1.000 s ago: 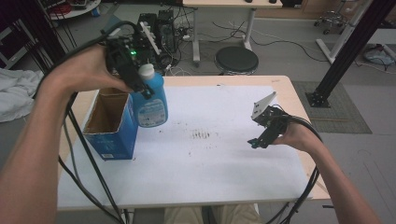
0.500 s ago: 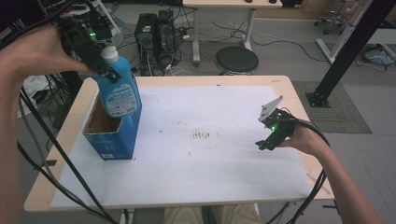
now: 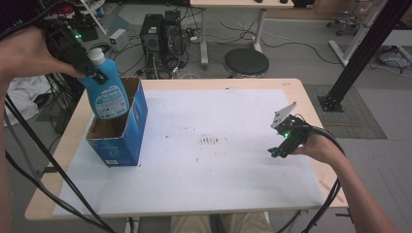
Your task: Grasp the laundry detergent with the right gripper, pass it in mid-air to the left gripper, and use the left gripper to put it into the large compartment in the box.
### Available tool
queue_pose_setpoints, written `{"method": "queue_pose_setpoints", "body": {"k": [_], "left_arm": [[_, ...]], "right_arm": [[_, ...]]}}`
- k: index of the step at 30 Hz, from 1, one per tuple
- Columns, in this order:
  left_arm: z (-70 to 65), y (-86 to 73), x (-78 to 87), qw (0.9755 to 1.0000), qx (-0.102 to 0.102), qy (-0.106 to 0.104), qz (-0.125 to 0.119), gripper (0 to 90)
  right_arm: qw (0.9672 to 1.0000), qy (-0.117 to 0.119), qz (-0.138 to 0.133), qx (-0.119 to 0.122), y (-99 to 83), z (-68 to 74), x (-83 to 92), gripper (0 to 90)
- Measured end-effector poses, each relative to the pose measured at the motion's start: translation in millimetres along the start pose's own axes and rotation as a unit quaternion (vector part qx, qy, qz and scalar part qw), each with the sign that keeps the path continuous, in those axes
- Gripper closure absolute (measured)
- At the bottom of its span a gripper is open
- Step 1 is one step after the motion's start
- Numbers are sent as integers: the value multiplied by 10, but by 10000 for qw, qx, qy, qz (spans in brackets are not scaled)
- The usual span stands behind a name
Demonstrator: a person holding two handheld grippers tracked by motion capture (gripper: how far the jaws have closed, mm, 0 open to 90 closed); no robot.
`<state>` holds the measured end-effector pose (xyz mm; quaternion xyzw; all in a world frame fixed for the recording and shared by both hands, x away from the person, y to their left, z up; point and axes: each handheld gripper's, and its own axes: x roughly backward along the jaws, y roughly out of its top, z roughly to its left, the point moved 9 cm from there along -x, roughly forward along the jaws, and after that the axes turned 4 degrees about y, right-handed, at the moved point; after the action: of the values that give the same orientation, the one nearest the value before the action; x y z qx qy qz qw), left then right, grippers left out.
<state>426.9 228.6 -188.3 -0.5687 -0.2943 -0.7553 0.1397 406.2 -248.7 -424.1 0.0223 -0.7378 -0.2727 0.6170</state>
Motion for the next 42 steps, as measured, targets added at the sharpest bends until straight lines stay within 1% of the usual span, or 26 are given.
{"method": "queue_pose_setpoints", "body": {"k": [7,10,14,19,22,25,28,30,32,36,39,42], "left_arm": [[93,-96,-195,9998,94,-70,151,376],[107,-139,-294,9997,109,-94,214,376],[99,-177,-440,9995,127,-201,216,376],[74,-257,-670,9989,22,-221,413,376],[46,-309,-821,9985,1,-300,456,376],[22,-366,-967,9981,-62,-385,486,376],[-7,-424,-1097,9974,-247,-417,542,376],[-15,-462,-1170,9964,-320,-426,654,376],[-21,-474,-1232,9962,-367,-444,649,376],[-36,-504,-1340,9950,-432,-477,761,376],[-50,-521,-1428,9946,-454,-492,789,376],[-70,-551,-1522,9934,-513,-503,897,376]], "right_arm": [[10000,-20,19,-74,-64,-4,-6,121],[10000,-24,31,-73,-81,5,-19,121],[10000,-14,42,-75,-96,16,-50,121],[10000,22,73,-25,-99,45,-101,121],[9999,33,95,-15,-103,55,-120,121],[9999,43,122,-21,-107,66,-136,121],[9999,45,149,-17,-113,74,-153,121],[9999,44,164,-21,-116,82,-164,121],[9998,57,174,6,-116,89,-179,121],[9997,73,212,14,-113,110,-212,121],[9997,68,244,37,-110,117,-230,121],[9997,67,246,40,-105,121,-242,121]]}}
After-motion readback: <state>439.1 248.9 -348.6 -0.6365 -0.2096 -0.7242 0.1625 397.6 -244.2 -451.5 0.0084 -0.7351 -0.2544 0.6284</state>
